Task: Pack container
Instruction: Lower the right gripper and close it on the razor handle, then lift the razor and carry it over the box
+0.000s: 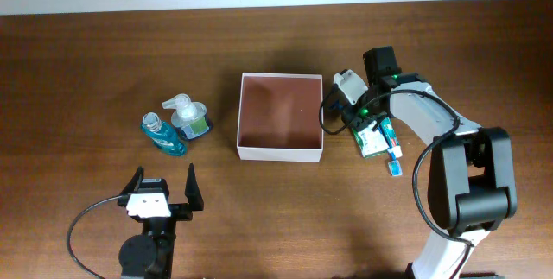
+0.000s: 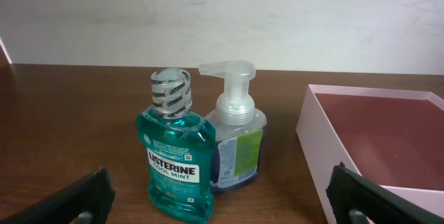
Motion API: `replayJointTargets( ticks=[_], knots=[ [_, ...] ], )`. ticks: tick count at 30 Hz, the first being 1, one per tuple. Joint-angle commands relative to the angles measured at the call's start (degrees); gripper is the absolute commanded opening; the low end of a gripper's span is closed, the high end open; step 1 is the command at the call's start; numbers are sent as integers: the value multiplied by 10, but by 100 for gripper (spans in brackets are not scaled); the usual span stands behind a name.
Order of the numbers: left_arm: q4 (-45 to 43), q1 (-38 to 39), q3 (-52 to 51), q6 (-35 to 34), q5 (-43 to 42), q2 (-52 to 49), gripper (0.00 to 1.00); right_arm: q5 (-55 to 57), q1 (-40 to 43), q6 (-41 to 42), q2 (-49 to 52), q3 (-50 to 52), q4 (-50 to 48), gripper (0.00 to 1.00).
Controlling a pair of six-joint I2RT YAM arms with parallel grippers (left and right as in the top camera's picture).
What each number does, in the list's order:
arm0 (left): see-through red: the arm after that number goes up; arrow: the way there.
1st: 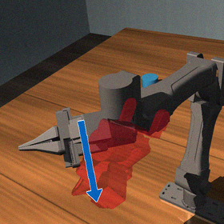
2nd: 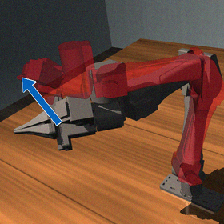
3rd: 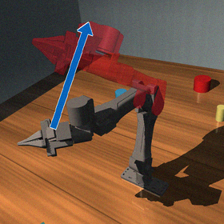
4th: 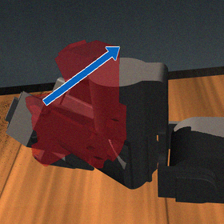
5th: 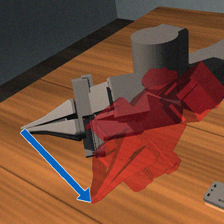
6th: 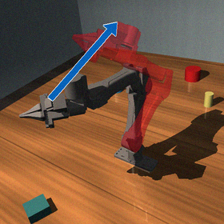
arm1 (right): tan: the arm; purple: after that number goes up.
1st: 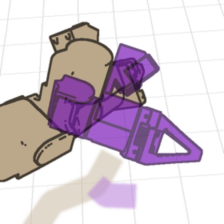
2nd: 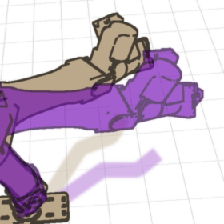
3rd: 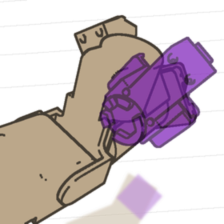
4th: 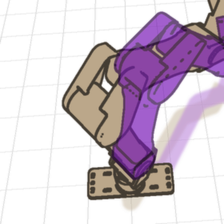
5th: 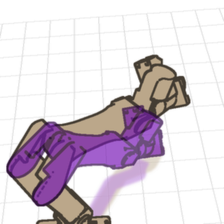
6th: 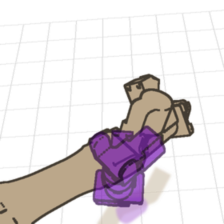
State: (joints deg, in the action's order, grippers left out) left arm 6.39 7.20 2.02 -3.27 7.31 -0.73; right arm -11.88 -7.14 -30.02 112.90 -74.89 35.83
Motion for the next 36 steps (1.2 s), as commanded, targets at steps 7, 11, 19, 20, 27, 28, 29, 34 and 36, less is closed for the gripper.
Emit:
replayJointTargets(
  ticks=[7,11,19,20,27,28,29,34,36],
  knots=[
    [-2,-3,-5,-1,-6,4,99,2,-3,3,6,-7,4,32],
    [-2,-3,-5,-1,-6,4,99,2,-3,3,6,-7,6,28],
    [-2,-3,-5,-1,-6,4,99,2,-3,3,6,-7,6,24],
    [-2,-3,-5,-1,-6,4,99,2,-3,3,6,-7,6,24],
    [-2,-3,-5,-1,-6,4,99,1,-3,3,6,-7,12,20],
    [-2,-3,-5,-1,-6,4,99,1,-3,3,6,-7,14,19],
    [-2,-3,-5,-1,-6,4,99,1,-3,3,6,-7,15,17],
    [-2,-3,-5,-1,-6,4,99,1,-3,3,6,-7,11,10],
    [-2,-3,-5,-1,-6,4,99,2,-3,3,6,-16,12,4]
  ],
)
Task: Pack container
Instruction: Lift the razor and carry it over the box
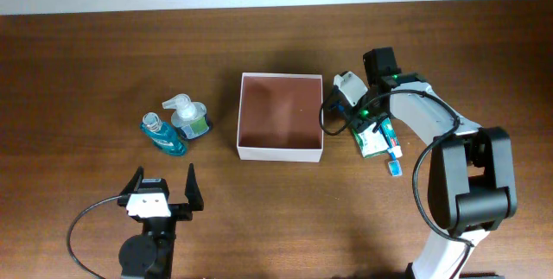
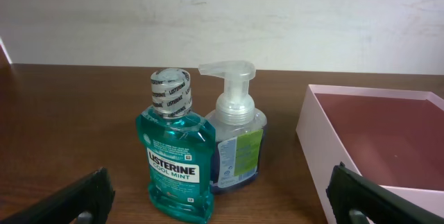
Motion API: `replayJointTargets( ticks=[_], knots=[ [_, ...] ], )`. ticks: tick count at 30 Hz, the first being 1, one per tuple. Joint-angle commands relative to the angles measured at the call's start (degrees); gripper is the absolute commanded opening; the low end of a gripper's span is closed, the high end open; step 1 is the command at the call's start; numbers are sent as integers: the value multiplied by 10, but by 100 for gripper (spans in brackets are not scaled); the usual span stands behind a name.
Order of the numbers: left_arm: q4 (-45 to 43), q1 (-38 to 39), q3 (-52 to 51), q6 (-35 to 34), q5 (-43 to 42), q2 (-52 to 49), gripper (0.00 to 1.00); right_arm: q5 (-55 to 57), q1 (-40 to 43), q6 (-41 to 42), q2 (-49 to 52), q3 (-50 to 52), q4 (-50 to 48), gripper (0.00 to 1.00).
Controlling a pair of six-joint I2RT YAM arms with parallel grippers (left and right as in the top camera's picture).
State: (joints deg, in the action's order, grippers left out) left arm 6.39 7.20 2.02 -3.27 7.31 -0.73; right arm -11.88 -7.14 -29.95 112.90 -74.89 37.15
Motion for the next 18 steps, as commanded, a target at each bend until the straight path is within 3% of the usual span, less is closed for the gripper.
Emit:
replayJointTargets(
  ticks=[1,8,18],
  knots=[
    [-2,-3,-5,-1,-6,4,99,2,-3,4,6,-23,-1,4],
    [-2,-3,-5,-1,-6,4,99,8,-3,42,6,-127,45,4],
    [-2,-3,-5,-1,-6,4,99,50,-4,181,6,-299,183,4]
  ],
)
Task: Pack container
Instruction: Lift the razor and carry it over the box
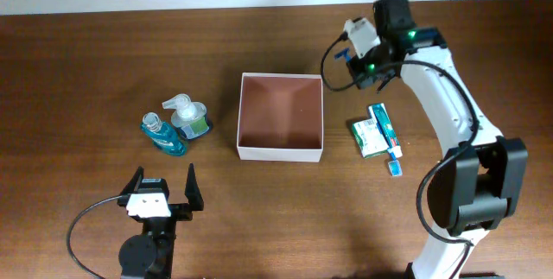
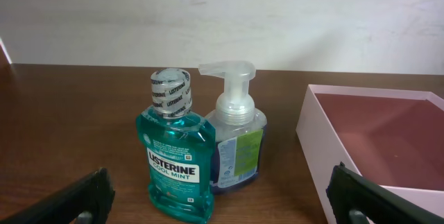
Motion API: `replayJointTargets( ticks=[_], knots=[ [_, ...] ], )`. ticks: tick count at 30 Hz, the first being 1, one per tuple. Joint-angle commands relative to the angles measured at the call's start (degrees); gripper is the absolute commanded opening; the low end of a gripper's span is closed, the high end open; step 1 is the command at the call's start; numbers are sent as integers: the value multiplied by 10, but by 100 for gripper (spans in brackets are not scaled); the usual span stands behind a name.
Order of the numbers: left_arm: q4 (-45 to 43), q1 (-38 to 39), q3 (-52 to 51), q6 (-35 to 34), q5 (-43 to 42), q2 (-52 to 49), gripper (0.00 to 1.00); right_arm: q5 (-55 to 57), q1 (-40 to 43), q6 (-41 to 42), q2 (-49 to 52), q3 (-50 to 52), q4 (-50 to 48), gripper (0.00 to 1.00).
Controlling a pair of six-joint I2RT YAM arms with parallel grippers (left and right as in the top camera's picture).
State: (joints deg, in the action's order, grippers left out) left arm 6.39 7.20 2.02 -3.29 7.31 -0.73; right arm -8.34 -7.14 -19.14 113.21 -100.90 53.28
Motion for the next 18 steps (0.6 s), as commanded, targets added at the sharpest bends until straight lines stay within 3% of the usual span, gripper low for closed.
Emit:
replayJointTargets(
  ticks=[1,7,18],
  knots=[
    [-2,-3,-5,-1,-6,4,99,12,-4,96,3,-49,34,4],
    [-2,-3,-5,-1,-6,4,99,-50,-34,229,3,-79,75,4],
    [-2,-3,-5,-1,-6,4,99,-55,-134,257,4,-77,100,4]
  ],
)
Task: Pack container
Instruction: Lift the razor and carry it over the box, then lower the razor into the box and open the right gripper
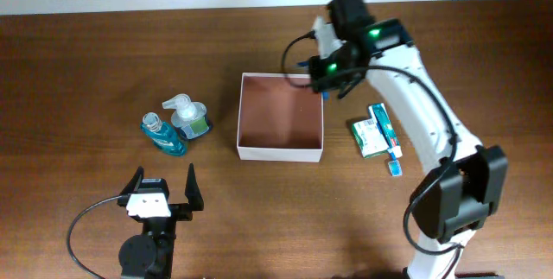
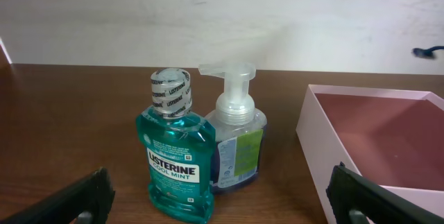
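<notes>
The white box (image 1: pixel 281 151) with a brown inside stands mid-table; the left wrist view shows its near wall (image 2: pixel 316 148). My right gripper (image 1: pixel 321 73) hovers over the box's far right corner, seemingly shut on a small dark blue item (image 2: pixel 427 52) that is only partly visible. A teal mouthwash bottle (image 1: pixel 162 136) (image 2: pixel 177 168) and a clear soap pump bottle (image 1: pixel 188 117) (image 2: pixel 236 141) stand touching, left of the box. My left gripper (image 1: pixel 164 188) (image 2: pixel 222 210) rests open near the front edge, facing both bottles, with nothing between its fingers.
Right of the box lie a green toothpaste carton (image 1: pixel 366 138), a toothpaste tube (image 1: pixel 385 126) and a small blue piece (image 1: pixel 395 168). The right arm reaches in from the front right corner, passing above these. A pale wall borders the table's far edge.
My right gripper has moved left from beyond the box's far right side to over the box's far right corner. A dark blue tip now shows in the left wrist view. The left arm is unmoved.
My right gripper was low among the items right of the box at the first two moments. Then it stood raised and farther back, with a blue bit at its fingers. Now it is over the box's corner. The left gripper and both bottles stayed put.
</notes>
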Motion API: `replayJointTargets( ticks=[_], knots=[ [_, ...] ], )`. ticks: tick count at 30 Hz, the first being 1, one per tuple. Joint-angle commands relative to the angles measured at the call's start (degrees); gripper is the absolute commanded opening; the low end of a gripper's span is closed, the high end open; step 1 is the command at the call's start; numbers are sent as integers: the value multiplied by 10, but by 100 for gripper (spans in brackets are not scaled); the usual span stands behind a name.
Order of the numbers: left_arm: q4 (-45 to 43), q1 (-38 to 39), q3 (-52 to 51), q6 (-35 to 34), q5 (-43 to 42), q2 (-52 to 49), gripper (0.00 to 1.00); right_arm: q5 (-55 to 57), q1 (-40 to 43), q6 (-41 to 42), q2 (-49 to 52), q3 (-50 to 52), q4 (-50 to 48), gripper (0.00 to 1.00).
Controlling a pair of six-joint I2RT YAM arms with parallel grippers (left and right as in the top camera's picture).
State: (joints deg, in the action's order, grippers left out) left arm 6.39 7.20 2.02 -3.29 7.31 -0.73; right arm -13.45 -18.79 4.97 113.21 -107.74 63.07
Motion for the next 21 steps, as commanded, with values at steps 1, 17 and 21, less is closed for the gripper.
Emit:
replayJointTargets(
  ticks=[1,17,21],
  knots=[
    [-2,-3,-5,-1,-6,4,99,7,-28,16,6,-8,2,4],
    [-2,-3,-5,-1,-6,4,99,97,-72,182,8,126,-124,4],
    [-2,-3,-5,-1,-6,4,99,121,-80,161,8,169,-176,4]
  ],
)
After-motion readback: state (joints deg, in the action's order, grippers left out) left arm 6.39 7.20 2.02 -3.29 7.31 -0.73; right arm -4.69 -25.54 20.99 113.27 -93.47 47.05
